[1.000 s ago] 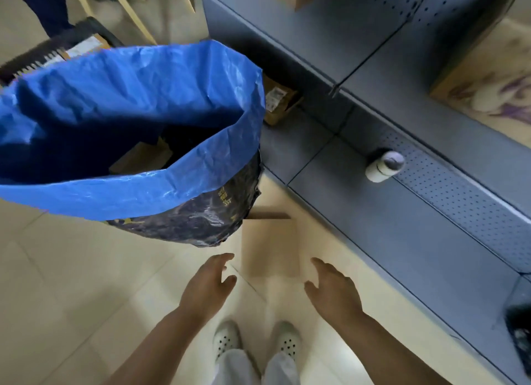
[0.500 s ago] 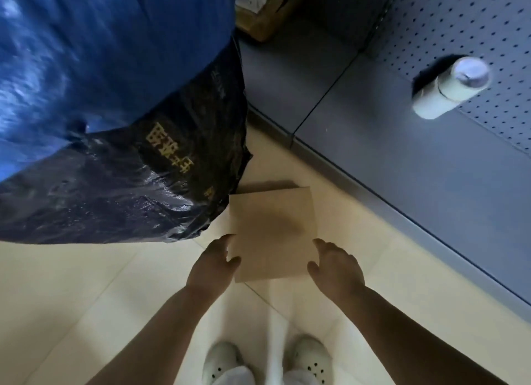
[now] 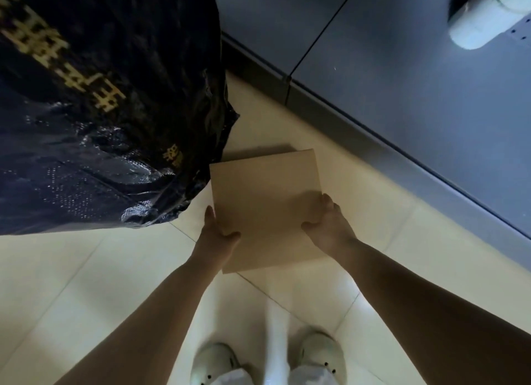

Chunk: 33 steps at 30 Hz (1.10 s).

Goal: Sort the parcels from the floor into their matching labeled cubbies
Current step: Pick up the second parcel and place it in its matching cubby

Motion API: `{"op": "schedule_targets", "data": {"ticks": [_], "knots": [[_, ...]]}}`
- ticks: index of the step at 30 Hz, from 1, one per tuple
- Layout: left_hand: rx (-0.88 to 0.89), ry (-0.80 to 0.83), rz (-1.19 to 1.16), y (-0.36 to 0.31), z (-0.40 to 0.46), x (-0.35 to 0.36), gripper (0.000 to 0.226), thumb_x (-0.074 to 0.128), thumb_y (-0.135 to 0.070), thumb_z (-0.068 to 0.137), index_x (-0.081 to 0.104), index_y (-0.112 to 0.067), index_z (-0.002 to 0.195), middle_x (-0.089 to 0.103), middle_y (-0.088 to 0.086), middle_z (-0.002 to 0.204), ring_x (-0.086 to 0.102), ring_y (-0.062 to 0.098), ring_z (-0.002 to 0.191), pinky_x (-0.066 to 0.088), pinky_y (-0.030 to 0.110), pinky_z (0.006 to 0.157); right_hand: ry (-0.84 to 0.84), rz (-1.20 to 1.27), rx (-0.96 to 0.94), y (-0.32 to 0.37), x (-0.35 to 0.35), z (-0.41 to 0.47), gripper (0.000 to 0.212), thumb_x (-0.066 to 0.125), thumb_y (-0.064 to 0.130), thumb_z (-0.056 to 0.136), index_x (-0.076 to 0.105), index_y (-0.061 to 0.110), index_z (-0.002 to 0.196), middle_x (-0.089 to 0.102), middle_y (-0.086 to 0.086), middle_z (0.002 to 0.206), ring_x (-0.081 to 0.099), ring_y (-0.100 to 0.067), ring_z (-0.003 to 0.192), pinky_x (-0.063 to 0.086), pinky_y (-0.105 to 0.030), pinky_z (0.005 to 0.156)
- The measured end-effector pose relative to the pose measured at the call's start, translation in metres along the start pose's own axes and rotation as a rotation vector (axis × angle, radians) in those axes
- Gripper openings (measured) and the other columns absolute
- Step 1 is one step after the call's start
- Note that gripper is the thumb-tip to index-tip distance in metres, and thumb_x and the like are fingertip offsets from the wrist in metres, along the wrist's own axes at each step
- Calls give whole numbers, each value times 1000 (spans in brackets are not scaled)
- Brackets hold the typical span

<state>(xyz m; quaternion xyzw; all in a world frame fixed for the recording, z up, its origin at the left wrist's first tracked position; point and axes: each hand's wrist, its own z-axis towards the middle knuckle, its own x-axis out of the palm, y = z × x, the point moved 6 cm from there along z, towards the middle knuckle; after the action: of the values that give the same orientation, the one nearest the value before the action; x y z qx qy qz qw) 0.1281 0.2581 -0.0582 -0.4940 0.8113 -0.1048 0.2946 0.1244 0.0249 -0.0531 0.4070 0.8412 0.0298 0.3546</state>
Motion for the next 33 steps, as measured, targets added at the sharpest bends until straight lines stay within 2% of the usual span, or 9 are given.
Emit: {"op": "schedule_targets", "data": {"ticks": [6,8,13,17,20,24,27,30,33], "knots": [[-86,-19,-120,-5,-6,6,84,65,-7,78,15,-11,145,43,13,137,49,28,104,42,36,85,0,85,85,0,-6,-5,79,65,28,79,23,15,144,42,-12,134,51,-36,116,46,-42,95],[-103,-23,-134,-11,-14,5,85,67,-10,76,17,-13,144,41,13,137,50,32,111,45,42,92,1,99,105,0,-13,-12,79,64,28,80,22,14,144,42,-13,135,49,-36,118,45,-40,96],[-123,-45,46,-37,-49,-8,58,65,-21,78,36,-10,127,35,14,126,48,37,108,42,38,80,-18,141,114,6,-39,-45,77,62,24,82,21,13,146,40,-11,139,50,-34,119,46,-40,97],[-109,-61,68,-69,-94,-23,50,63,-20,79,39,-11,122,31,9,114,44,37,112,42,39,86,-61,181,142,17,-71,-87,75,60,23,82,22,13,145,39,-11,138,50,-35,118,46,-41,96],[-79,-48,127,-101,-138,-37,57,61,-21,80,35,-11,129,33,14,123,39,38,117,36,37,85,-93,200,151,26,-103,-125,77,60,22,82,19,13,147,39,-11,141,49,-36,121,47,-42,96],[-35,-21,108,-148,-198,-58,66,62,-21,80,31,-15,138,32,18,132,37,37,122,34,36,94,-138,229,171,39,-152,-178,76,63,26,81,23,11,144,37,-13,140,48,-37,121,47,-45,96],[-7,23,1,-179,-241,-71,74,63,-29,71,32,-21,138,33,15,132,37,35,121,34,35,98,-164,312,209,48,-188,-215,67,63,30,79,36,11,137,40,-12,133,51,-36,115,49,-46,93],[10,37,-72,-207,-278,-85,86,55,-36,53,35,-21,136,41,12,130,44,34,117,40,43,102,-184,410,215,59,-219,-252,57,62,31,74,47,12,126,44,-11,125,55,-34,107,49,-50,92],[64,48,-126,-243,-323,-104,78,56,-30,58,39,-20,134,51,8,123,49,31,112,42,41,97,-217,478,208,74,-248,-292,58,62,28,74,47,13,127,42,-13,127,53,-35,111,47,-49,95]]}}
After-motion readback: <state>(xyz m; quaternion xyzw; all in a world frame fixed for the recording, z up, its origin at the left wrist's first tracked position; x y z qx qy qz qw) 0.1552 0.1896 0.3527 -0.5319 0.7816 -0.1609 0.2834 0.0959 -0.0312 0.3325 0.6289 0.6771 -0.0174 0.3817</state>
